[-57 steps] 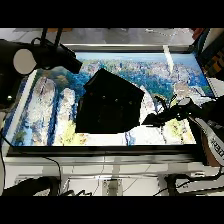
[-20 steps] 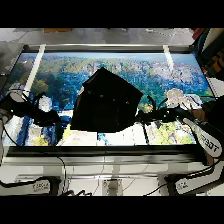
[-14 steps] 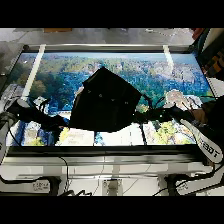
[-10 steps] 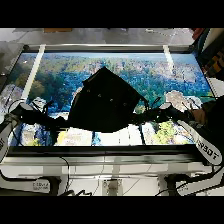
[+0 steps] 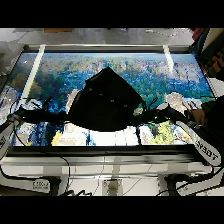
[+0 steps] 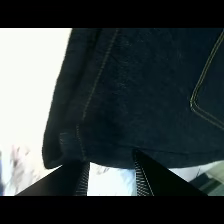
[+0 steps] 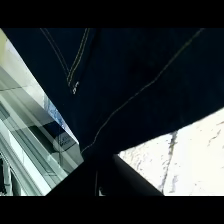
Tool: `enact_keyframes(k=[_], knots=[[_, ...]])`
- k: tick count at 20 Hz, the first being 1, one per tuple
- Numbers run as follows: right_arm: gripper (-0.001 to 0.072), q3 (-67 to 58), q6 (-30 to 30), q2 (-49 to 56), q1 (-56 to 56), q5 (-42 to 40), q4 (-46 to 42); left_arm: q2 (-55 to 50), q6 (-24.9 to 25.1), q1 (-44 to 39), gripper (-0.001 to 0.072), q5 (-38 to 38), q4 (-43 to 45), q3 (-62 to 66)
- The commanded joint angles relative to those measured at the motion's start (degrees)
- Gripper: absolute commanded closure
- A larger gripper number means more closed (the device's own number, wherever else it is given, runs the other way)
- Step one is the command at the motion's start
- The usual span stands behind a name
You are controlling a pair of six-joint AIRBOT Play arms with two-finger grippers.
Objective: Fold the clothes and pants, and hang the long-sleeved shirts on hangers.
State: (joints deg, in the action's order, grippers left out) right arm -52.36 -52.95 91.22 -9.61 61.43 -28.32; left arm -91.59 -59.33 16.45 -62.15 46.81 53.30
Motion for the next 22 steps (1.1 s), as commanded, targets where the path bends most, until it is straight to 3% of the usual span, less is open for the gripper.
enact_keyframes(k=[1,3,8,13,15,17,19,20,22], knots=[[0.0668,0.0,-0.1,0.0,-0.1,0.4,-0.2,-0.1,0.2,1.2,0.0325,1.0,0.7,0.1],[0.0668,0.0,-0.1,0.0,-0.1,0.6,-1.0,0.0,0.2,3.2,0.0117,-0.8,0.7,0.5],[0.0668,0.0,-0.1,0.0,-0.1,3.8,-2.2,-0.1,0.3,6.8,0.0108,-3.2,0.7,1.0],[0.0668,0.0,-0.1,0.0,-0.1,4.5,-2.2,-2.3,2.3,2.4,0.0121,-2.4,0.5,1.0],[0.0668,0.0,-0.1,0.0,-0.1,4.9,-2.2,-3.0,4.9,-0.5,0.0256,-2.3,0.2,1.0],[0.0668,0.0,-0.1,0.0,-0.1,5.2,-2.3,-3.0,6.4,-2.4,0.0452,-2.1,0.0,1.2],[0.0668,0.0,-0.1,0.0,-0.1,5.1,-3.1,-3.0,6.4,-3.3,0.0556,-3.1,0.0,1.4],[0.0668,0.0,-0.1,0.0,-0.1,5.2,-3.8,-3.0,6.5,-3.4,0.0704,-5.0,0.1,1.8],[0.0669,0.0,-0.1,-1.1,-0.1,5.1,-5.6,-2.8,7.4,-3.2,0.0699,-11.3,0.7,4.1]])
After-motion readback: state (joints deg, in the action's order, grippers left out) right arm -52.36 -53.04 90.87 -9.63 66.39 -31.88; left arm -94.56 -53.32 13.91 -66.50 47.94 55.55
